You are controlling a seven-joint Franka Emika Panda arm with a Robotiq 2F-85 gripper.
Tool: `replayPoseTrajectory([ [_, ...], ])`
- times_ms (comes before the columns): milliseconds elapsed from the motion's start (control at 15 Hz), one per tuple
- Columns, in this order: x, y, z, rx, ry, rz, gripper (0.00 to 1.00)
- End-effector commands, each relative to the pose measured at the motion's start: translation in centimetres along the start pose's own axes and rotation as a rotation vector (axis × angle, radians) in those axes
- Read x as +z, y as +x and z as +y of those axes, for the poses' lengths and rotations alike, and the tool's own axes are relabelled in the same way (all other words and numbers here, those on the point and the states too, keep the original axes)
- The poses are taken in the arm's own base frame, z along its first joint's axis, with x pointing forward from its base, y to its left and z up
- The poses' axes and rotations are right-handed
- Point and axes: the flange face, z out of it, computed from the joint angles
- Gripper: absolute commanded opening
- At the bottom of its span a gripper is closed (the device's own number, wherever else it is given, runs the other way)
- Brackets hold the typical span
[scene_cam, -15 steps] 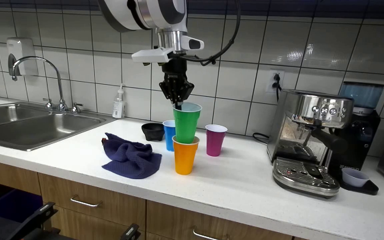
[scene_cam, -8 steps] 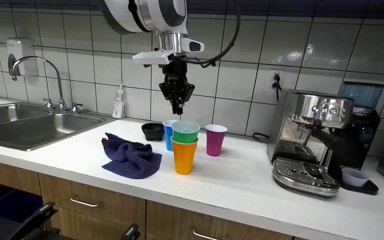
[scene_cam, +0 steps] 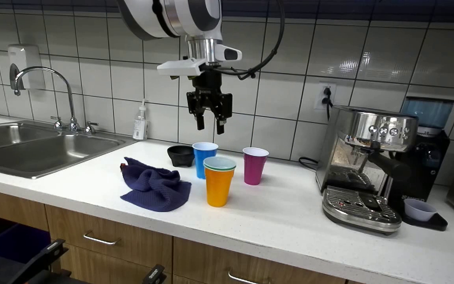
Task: Stack the cups together
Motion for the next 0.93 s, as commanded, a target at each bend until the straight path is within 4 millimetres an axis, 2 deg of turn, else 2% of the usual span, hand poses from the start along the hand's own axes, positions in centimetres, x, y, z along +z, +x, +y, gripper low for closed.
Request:
replayPoseTrajectory([
  [0,-0.4,0.8,-0.7,0.001,0.01,-0.002,1.0],
  [267,-0.5,1.7,-1.9,-0.023,0.027,-0.008,1.0],
  [333,-0.2,0.8,-1.2,-0.006,0.017,0.003,1.0],
  [867,0.4,0.9,-1.1,0.026,-0.003,0.004,1.0],
])
